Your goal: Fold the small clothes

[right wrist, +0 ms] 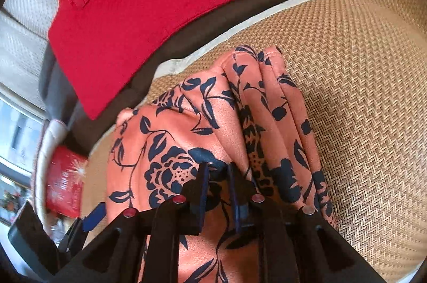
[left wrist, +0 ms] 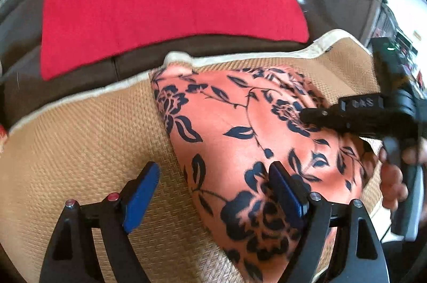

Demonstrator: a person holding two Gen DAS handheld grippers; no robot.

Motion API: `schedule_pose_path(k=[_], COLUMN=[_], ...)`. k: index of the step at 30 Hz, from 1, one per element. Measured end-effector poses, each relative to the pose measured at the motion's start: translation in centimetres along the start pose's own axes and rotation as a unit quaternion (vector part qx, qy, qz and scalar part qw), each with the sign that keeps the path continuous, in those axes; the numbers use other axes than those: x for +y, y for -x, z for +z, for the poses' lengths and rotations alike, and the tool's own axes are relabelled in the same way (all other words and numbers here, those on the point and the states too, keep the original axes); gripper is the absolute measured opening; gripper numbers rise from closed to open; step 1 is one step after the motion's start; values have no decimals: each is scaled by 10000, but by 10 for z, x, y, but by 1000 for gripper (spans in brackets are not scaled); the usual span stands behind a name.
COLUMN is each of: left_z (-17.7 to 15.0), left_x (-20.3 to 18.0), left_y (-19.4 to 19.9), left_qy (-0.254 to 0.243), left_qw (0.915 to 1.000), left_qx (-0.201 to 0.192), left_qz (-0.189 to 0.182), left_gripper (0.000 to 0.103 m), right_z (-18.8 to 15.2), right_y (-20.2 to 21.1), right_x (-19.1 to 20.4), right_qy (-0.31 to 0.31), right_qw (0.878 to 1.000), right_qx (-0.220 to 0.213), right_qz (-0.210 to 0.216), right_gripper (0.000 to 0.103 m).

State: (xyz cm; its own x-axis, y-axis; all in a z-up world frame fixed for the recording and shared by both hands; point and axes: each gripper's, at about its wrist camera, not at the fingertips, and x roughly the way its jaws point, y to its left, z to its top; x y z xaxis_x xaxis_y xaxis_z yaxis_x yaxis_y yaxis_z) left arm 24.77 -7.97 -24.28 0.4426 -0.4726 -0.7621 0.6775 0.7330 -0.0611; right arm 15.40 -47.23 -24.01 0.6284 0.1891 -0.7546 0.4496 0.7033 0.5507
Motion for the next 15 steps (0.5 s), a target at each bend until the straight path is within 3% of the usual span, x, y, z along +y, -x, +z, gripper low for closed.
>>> schedule_pose_path(k=[4,15], left_z=[-19,-14], left_x=[-17,-9], left_y=[-20,-26], left_qy=[-664,-504], left_qw=[9971,9981], left_qx=[377,342], left_qz=[21,24], left_gripper=[85,89], right_z=[-1,12], right_y=[2,-1], right_x=[-18,-9], right_qy=[-431,-541], right_qw=[9981,9977], right_qx=[-52,32], right_qz=[436,400], right_gripper=[17,19])
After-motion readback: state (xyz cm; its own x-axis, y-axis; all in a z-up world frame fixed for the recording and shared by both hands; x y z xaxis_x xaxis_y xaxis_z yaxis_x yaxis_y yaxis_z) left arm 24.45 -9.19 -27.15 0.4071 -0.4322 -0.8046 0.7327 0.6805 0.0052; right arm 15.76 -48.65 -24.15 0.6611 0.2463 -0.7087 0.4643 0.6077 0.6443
